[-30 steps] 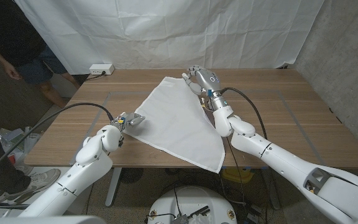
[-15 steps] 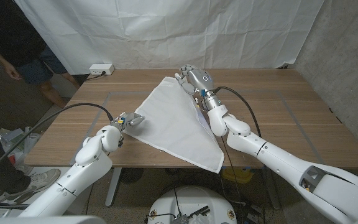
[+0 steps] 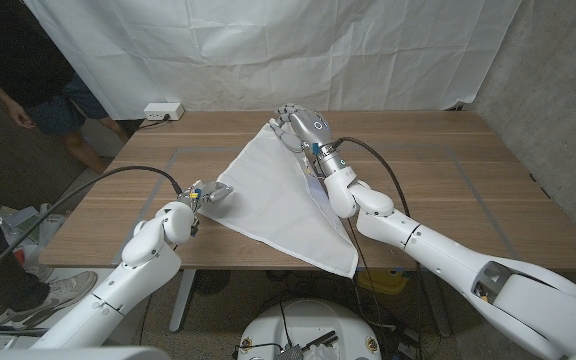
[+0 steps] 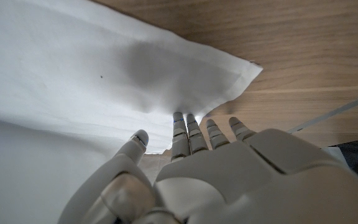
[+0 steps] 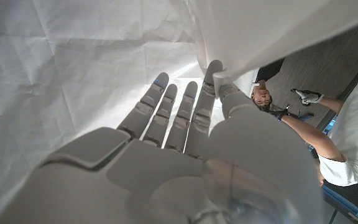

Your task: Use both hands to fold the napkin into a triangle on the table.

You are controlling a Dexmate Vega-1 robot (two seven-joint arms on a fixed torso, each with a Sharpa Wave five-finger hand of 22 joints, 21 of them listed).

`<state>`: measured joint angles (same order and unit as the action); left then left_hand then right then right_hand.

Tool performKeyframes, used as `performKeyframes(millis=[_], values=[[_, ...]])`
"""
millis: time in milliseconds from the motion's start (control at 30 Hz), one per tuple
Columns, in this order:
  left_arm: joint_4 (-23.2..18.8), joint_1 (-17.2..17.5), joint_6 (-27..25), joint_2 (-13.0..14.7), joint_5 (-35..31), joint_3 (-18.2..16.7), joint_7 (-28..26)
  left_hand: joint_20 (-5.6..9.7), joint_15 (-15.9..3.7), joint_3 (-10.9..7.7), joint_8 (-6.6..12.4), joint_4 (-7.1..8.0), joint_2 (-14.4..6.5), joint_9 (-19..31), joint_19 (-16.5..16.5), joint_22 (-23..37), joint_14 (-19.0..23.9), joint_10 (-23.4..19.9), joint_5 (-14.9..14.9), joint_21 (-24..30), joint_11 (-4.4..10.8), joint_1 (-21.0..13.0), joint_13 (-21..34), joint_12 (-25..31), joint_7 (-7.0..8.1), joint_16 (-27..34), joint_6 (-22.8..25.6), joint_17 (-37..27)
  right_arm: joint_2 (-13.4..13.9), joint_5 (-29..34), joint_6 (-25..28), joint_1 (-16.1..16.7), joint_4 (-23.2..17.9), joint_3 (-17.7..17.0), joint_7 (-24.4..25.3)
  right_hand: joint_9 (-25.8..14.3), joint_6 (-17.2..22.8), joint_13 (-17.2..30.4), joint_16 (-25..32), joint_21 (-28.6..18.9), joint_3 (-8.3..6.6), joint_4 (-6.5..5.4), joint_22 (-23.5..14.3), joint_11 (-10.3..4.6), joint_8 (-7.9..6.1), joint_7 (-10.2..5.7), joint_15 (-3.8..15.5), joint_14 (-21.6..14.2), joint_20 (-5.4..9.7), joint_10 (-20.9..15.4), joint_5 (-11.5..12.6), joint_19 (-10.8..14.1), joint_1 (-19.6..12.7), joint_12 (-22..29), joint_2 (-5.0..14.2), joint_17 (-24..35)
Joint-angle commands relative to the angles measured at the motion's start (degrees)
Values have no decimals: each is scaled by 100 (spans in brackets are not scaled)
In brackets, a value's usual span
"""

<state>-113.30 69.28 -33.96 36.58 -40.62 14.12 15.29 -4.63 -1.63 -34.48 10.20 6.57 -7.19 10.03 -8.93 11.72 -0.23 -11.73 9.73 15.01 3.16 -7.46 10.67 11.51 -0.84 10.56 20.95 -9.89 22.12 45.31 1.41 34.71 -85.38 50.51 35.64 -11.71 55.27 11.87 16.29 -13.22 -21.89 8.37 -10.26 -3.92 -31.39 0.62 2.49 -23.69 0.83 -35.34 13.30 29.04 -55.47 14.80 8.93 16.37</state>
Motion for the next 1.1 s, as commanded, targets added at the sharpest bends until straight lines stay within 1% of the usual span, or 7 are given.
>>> performKeyframes(millis=[33,633,733,1100], values=[[30,26,7,-26,39,-20,-46,-11,-49,-53,33,12,-46,18,-16,17,-31,-4,29,-9,-9,14,14,20,-24,-25,27,3,-218,91,-86,-163,140,197,-45,-13,40,20,-20,4,4,-19,-19,4,-30,3,558,-36,-10,-29,-7,48,-65,-18,-3,10],[93,49,85,-16,135,-82,-104,-18,-57,-73,35,15,-42,18,-14,17,-36,-2,29,-8,-1,29,13,20,-25,-26,25,3,-475,200,-181,-289,259,464,-101,-2,57,21,-48,9,4,-30,-19,-7,-33,7,560,-47,-15,-48,-6,54,-72,-39,-4,-2],[113,50,110,-15,155,-88,-113,-27,-45,-79,32,17,-43,18,-19,17,-38,6,29,-11,-19,32,13,17,-34,-27,14,4,-519,228,-213,-309,274,524,-113,0,61,22,-48,10,9,-32,-19,-6,-34,10,563,-49,-17,-53,-7,54,-75,-43,-2,2],[119,114,139,-14,221,-149,-166,-11,-57,-90,33,16,-36,18,-12,17,-40,6,28,-8,-6,40,13,17,-26,-27,13,4,-683,351,-266,-392,361,725,-169,5,63,22,-58,13,17,-32,-19,-9,-32,16,571,-46,-12,-65,-8,55,-87,-53,-4,2]])
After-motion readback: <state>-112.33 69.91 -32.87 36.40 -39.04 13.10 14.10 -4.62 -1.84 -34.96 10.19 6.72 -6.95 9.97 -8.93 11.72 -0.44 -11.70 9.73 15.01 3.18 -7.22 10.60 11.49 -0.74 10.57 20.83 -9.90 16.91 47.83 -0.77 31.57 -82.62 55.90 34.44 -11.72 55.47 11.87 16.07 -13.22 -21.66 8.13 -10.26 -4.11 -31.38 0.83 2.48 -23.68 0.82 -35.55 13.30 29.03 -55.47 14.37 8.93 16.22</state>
